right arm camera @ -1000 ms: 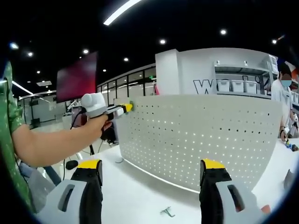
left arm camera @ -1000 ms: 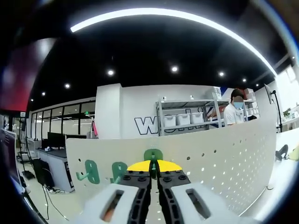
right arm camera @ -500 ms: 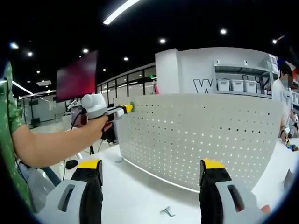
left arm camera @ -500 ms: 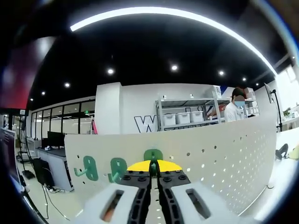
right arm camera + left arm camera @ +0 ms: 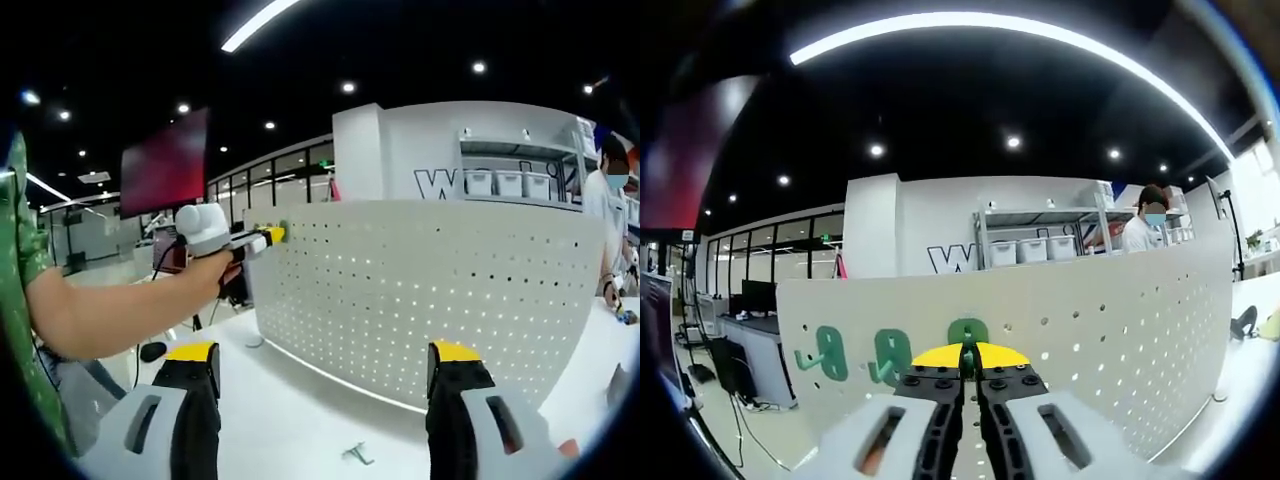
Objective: Insert the hook assembly into the mounting plate slot until the hook locks in place.
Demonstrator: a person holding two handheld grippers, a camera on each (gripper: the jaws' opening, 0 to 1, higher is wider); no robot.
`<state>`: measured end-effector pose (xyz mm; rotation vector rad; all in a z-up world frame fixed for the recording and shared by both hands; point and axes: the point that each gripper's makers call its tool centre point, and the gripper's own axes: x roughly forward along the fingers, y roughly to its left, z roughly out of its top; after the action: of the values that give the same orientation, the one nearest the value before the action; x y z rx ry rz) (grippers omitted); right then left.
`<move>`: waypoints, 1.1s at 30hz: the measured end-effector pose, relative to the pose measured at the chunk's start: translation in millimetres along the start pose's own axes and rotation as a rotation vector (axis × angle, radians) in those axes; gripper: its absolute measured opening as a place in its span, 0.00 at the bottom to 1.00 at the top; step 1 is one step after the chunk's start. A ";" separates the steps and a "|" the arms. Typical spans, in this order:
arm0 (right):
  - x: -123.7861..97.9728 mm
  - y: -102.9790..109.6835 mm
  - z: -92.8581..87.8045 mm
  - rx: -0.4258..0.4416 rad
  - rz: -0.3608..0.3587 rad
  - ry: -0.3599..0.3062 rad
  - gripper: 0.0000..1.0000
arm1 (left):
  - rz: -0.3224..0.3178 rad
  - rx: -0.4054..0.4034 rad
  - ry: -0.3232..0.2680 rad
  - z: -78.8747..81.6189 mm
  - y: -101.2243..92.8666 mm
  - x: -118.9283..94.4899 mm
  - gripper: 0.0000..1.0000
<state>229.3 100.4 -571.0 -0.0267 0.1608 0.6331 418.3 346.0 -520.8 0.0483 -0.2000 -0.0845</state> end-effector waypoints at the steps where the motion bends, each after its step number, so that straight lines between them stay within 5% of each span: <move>1: -0.2 -0.3 -0.4 0.000 -0.001 0.001 0.87 | 0.000 -0.001 0.000 0.0 0.3 0.3 0.03; 33: 0.3 -1.0 -4.2 0.007 0.000 0.007 0.86 | 0.005 0.015 0.015 -4.8 0.7 3.9 0.03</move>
<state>229.5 99.4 -575.2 -0.0226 0.1701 0.6327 423.1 346.5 -524.7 0.0637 -0.1860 -0.0781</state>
